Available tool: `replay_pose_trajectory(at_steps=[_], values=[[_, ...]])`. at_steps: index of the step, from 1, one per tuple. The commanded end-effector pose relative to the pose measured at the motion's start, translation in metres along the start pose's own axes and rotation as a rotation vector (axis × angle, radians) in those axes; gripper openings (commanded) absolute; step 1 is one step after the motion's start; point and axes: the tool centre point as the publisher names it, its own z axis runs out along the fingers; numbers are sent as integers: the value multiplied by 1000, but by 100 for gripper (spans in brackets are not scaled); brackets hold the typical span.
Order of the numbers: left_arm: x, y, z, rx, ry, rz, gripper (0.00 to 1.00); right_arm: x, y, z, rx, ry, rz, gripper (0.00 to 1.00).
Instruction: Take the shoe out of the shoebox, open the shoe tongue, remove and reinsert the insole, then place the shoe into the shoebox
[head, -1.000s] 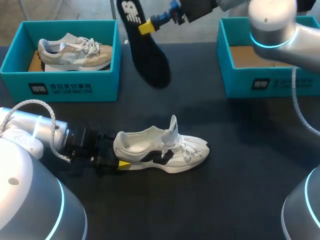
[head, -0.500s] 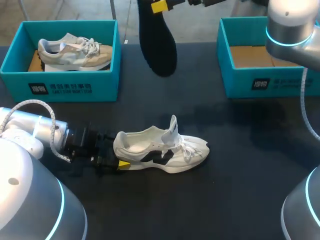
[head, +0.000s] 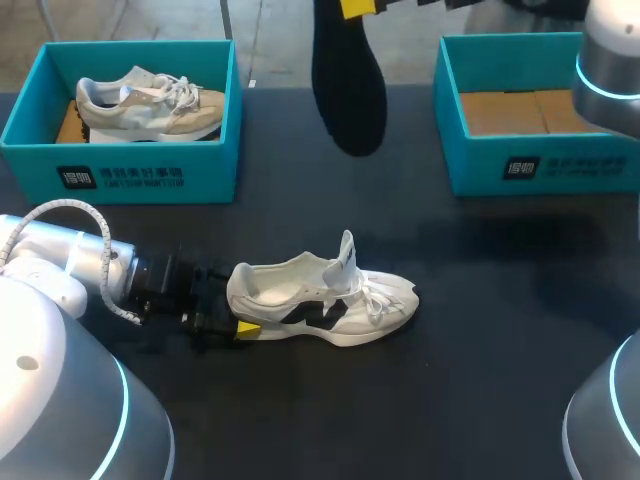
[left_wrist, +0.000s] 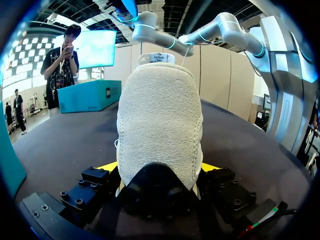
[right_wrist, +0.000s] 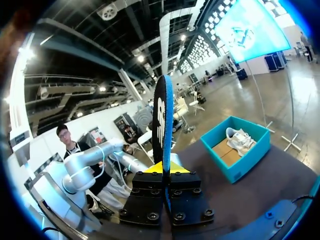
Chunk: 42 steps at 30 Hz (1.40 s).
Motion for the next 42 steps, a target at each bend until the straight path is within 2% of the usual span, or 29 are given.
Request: replay_pose_trajectory(at_steps=[1, 8, 19, 21, 22, 42], values=[[0, 2, 1, 0, -2, 0, 0, 18, -14, -12, -20, -26, 11, 0], [0, 2, 1, 0, -2, 0, 0, 44, -29, -23, -27, -42, 36, 0], [0, 2, 1, 0, -2, 0, 0, 70, -52, -39, -41, -54, 90, 0], [0, 2, 1, 0, -2, 0, 0, 72, -56, -42, -43, -53, 104, 0], [0, 2, 1, 0, -2, 0, 0, 73, -57, -43, -75, -52, 116, 0], [0, 2, 1, 0, -2, 0, 0, 73, -57, -43, -75, -52, 116, 0]])
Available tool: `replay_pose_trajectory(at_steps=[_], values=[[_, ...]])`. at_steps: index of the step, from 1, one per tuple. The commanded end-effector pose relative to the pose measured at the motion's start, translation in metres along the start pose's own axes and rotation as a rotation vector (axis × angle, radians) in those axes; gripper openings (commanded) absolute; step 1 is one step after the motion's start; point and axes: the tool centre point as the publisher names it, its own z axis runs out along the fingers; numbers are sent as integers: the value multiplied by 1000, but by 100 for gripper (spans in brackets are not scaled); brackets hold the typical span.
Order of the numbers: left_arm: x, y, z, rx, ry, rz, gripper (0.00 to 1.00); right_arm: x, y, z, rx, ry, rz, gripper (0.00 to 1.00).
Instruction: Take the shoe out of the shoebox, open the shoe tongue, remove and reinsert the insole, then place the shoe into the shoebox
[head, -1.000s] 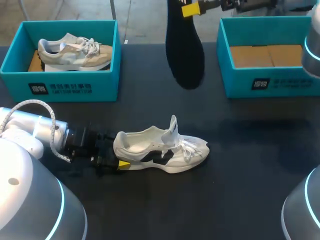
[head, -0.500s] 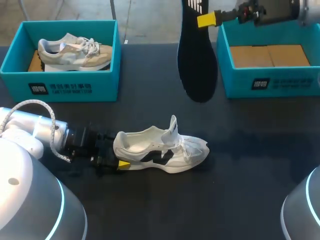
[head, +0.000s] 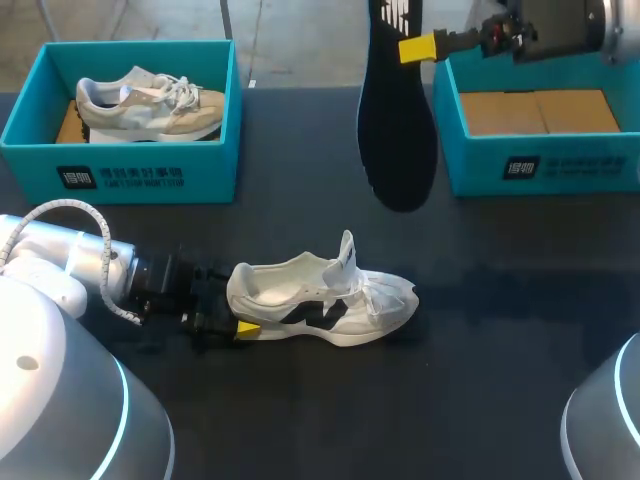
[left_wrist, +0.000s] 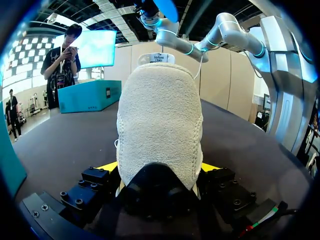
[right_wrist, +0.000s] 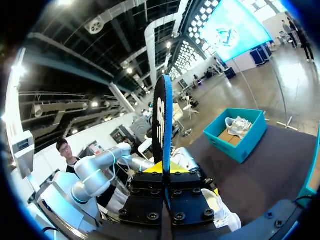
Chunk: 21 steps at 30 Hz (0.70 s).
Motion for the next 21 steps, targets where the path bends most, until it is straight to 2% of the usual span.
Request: replay_pose_trajectory(at_steps=[1, 5, 15, 21], values=[[0, 2, 1, 0, -2, 0, 0, 1, -1, 2, 24, -7, 11, 0], [0, 2, 1, 0, -2, 0, 0, 7, -5, -10, 54, -38, 43, 0], [0, 2, 1, 0, -2, 0, 0, 39, -9, -54, 23, -114, 67, 0], [0, 2, 1, 0, -2, 0, 0, 56, -10, -62, 37, -135, 54, 0]])
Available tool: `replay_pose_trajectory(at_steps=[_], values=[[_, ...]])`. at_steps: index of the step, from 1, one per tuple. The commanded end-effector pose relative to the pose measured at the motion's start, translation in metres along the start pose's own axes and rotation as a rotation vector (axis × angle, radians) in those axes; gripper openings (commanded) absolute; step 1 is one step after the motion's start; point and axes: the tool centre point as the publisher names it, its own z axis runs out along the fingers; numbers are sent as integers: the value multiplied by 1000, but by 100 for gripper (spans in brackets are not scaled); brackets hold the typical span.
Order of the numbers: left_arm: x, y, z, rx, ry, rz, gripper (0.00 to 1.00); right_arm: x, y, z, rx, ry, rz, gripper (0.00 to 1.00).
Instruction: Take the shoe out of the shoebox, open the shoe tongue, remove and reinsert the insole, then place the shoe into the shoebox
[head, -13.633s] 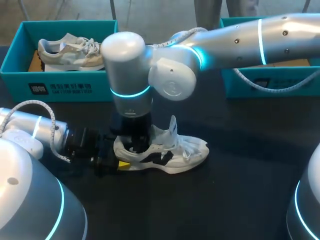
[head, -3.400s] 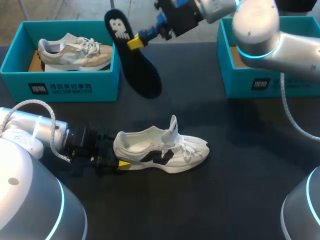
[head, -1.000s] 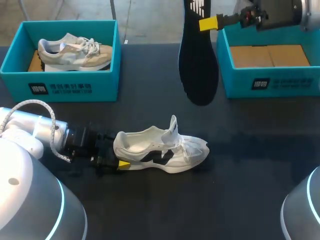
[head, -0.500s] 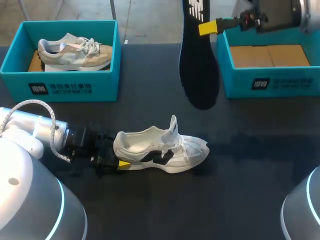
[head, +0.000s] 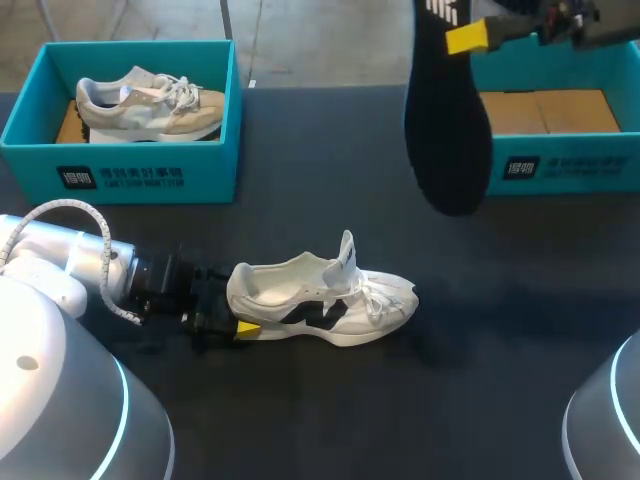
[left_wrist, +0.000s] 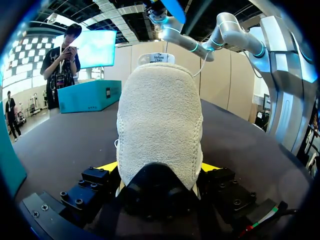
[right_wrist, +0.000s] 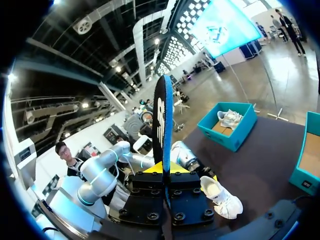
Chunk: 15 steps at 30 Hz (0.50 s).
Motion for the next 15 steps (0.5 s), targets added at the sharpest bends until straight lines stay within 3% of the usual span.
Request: replay_pose_trajectory(at_steps=[1, 15], values=[[0, 2, 1, 0, -2, 0, 0, 16, -8, -13, -5, -44, -3, 0], [0, 2, 1, 0, -2, 0, 0, 50, -20, -14, -22, -46, -6, 0]])
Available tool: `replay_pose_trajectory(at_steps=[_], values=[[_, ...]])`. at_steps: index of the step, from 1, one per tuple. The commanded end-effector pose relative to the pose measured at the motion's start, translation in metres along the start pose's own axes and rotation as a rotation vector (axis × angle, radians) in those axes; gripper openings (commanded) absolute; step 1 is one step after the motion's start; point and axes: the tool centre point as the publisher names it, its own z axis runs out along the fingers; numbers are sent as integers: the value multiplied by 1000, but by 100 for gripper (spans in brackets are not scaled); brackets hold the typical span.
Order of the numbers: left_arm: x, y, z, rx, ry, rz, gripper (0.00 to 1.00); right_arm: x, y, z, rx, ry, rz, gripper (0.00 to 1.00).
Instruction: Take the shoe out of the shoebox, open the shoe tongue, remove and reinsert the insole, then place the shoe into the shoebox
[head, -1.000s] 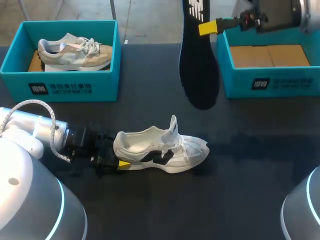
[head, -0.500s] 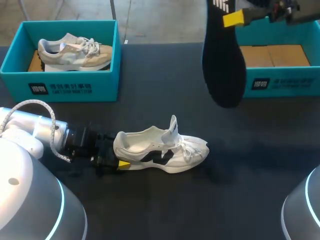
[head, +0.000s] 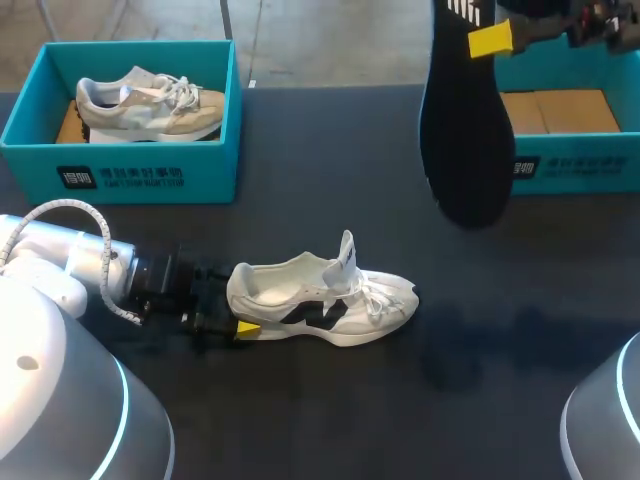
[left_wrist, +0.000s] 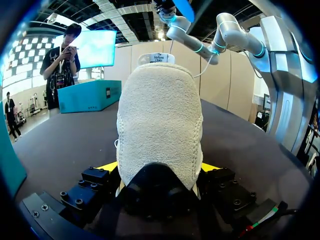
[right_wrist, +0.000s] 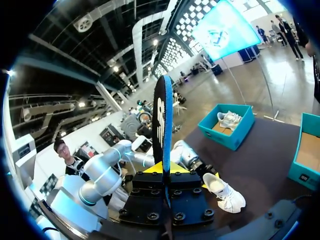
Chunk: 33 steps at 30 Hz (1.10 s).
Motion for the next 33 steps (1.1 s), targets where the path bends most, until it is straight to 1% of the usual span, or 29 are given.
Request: replay_pose_trajectory(at_steps=[1, 8, 13, 18, 25, 33], values=[[0, 2, 1, 0, -2, 0, 0, 12, -10, -1, -7, -11, 16, 0], [0, 2, 1, 0, -2, 0, 0, 25, -27, 4, 16, -6, 39, 0], [0, 2, 1, 0, -2, 0, 0, 28, -41, 8, 15, -7, 66, 0], [0, 2, 1, 0, -2, 0, 0, 28, -51, 12, 2, -18, 87, 0], [0, 2, 1, 0, -2, 0, 0, 28, -60, 19, -11, -24, 105, 0], [0, 2, 1, 0, -2, 0, 0, 26, -64, 28, -8, -14, 120, 0]])
